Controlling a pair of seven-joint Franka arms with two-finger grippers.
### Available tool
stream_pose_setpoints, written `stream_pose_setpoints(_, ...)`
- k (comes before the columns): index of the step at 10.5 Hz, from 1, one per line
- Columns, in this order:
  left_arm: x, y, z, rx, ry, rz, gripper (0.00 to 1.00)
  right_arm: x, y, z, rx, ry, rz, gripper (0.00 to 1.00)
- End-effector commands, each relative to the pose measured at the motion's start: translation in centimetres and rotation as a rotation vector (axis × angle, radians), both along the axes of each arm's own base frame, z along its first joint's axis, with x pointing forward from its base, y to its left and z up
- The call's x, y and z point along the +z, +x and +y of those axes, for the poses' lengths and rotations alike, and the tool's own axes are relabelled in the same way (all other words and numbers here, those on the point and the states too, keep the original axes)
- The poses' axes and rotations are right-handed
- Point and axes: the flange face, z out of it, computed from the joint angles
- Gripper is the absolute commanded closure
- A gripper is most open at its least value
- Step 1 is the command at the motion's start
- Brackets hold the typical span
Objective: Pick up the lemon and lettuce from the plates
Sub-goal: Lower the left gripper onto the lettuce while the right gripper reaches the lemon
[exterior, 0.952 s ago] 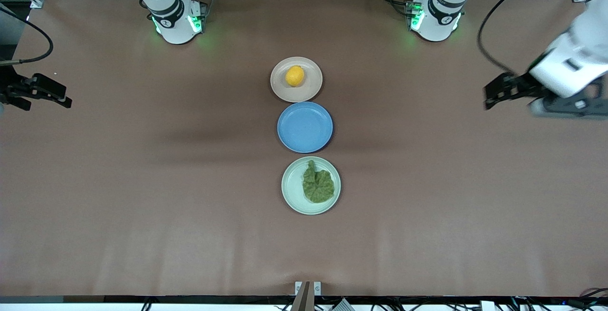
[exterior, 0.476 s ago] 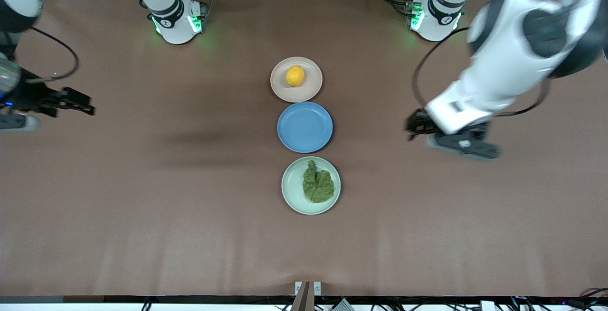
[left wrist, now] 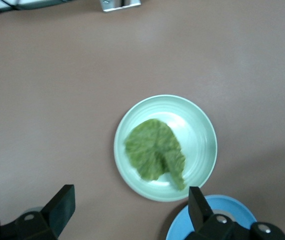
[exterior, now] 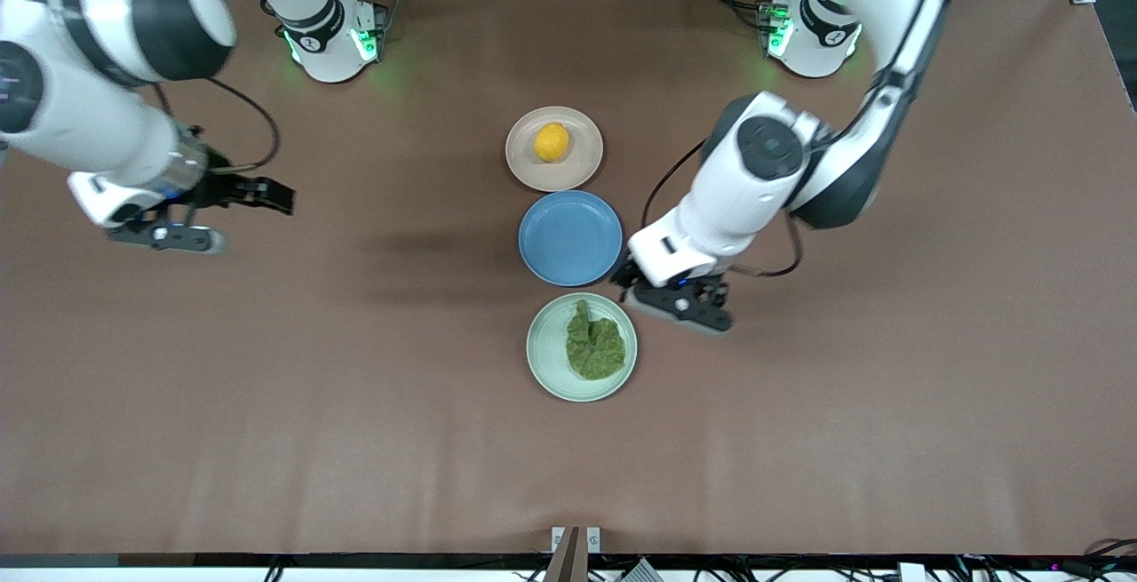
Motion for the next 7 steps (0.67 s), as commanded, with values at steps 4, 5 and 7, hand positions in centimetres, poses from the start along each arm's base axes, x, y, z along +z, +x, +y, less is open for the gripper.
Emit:
stream_pose_setpoints(4,-15.0,-1.3,-7.7,-0.069,-0.048,-0.150,0.00,-6.2,-7.4,11.9,-0.142,-0.045,-0.041,0.00)
stream_pose_setpoints(5,-16.8,-1.5,-8.0,-0.080,-0.016,-0.153,0.00,-7.5,-9.0,14.1,-0.158,-0.054,-0.042,0.00)
stream_pose_setpoints(7,-18.7,-1.4,-7.4,-0.079,0.018,-0.149,0.00,-9.8,-12.2,18.8,-0.187,-0.069,-0.033,0.00)
